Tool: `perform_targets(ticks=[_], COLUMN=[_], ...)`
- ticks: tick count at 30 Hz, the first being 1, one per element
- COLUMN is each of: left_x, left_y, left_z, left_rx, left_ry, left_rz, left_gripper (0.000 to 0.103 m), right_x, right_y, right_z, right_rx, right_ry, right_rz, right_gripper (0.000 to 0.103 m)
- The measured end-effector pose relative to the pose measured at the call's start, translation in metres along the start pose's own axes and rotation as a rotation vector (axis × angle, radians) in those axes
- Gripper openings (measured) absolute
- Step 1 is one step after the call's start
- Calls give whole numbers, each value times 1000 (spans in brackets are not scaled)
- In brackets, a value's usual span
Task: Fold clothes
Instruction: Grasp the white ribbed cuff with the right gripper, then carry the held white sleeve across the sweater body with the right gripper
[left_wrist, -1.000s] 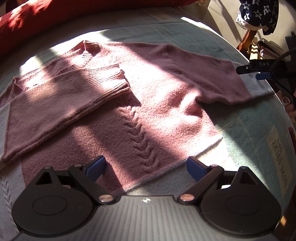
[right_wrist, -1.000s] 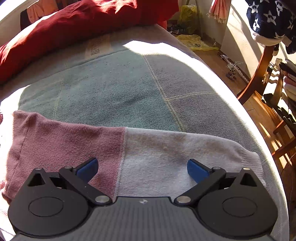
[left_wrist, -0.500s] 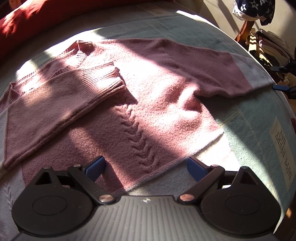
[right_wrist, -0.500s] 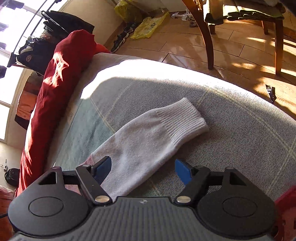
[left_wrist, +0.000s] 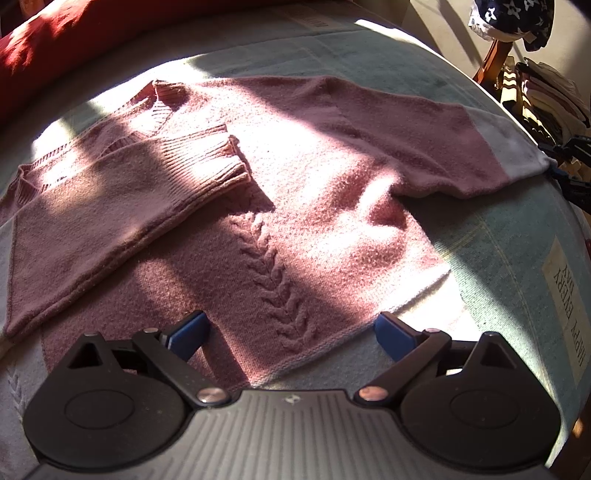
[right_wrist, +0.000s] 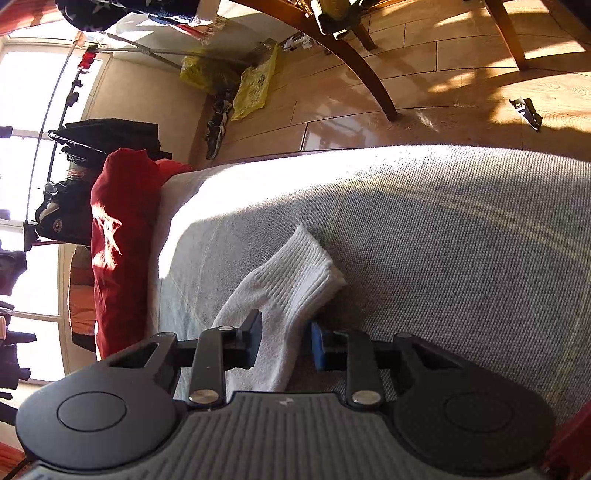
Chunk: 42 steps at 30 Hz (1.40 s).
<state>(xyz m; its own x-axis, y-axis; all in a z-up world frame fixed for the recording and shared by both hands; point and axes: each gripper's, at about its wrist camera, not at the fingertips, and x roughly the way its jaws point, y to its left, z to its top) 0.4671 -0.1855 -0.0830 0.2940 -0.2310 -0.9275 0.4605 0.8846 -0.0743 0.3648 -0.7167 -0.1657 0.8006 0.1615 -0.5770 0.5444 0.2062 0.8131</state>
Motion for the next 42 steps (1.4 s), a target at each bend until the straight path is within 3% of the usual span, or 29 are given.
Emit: perform_targets(ticks=[1,3,12,16,24,42], left_x=[0,1,-4,-8,-17,-62], left_y=[0,0,4,7,15,75], left_z=[0,1,0,-1,-3,-50], left_rx=[0,1,-2,-4,-10,-60], left_ry=[0,0,-8,-14,-27,-67], left_rz=[0,1,-1,-4,-8,10], left_gripper=[97,98,99,99,99,99], right_x=[3,7,6,1,-15,27], right_y=[-2,-5,-4,16,70,177], right_z=[1,3,2,-2,-17,-125], right_rx=[12,17,3,-97,-245,-463], right_ry=[-7,-14,-19,-25,-35,131], right_rz=[8,-3,-6,-49,-26,37], right_gripper=[26,8,8,9,9,9])
